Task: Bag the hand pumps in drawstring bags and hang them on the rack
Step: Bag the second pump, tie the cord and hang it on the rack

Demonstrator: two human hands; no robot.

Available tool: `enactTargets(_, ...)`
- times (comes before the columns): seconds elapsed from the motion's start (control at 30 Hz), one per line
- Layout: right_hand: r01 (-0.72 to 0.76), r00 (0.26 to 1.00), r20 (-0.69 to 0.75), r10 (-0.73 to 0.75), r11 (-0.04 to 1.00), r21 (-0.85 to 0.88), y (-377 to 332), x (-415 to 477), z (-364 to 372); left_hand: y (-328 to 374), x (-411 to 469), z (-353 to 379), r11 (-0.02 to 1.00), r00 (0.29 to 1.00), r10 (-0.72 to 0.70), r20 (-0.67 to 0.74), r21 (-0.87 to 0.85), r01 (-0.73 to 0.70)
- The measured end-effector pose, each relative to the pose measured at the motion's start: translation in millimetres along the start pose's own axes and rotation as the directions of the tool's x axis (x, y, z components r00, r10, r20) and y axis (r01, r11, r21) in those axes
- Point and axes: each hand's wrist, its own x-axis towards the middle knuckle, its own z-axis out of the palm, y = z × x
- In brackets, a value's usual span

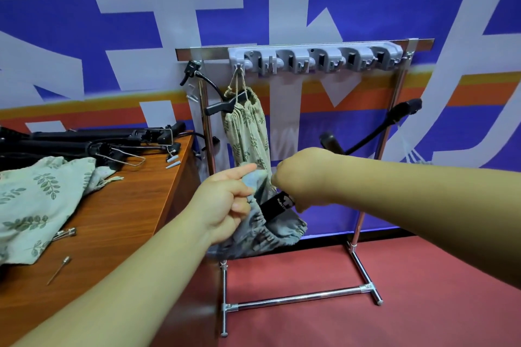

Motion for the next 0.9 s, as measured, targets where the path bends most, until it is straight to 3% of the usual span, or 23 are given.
enactTargets(0.2,0.008,0.981,-0.194,-0.014,0.999,-0.031,7.9,-17.4,-1.5,-7.6,2.6,0.1,0.991,0.995,-0.049,-0.084,0.121,0.059)
enactTargets(0.4,0.098,0.973,-0.213,-0.094,0.995,0.006,18.3,-25.3,-9.2,-4.6,-0.1,0.2,0.95,0.998,-0.063,-0.001,0.307,0.061)
enactTargets(0.6,0.146,0.972,-0.184,-0.15,0.989,-0.035,20.1,-31.3,-14.9,-2.4,-6.6,-0.5,0.713,0.982,-0.087,0.169,0.699,-0.057)
enactTargets(0.77,0.163,0.964,-0.21,-0.165,0.986,-0.03,20.9,-32.6,-13.5,-3.2,-1.4,-2.7,0.527,0.948,-0.073,0.31,0.819,-0.227)
enactTargets(0.83,0.174,0.95,-0.258,-0.176,0.984,-0.032,21.1,-31.5,-13.7,-2.7,-1.8,-3.1,0.503,0.944,-0.065,0.324,0.828,-0.249)
enactTargets(0.9,0.216,0.895,-0.393,-0.212,0.976,-0.036,21.3,-31.9,-13.0,-3.7,-0.8,-3.6,0.52,0.944,-0.04,0.327,0.814,-0.26)
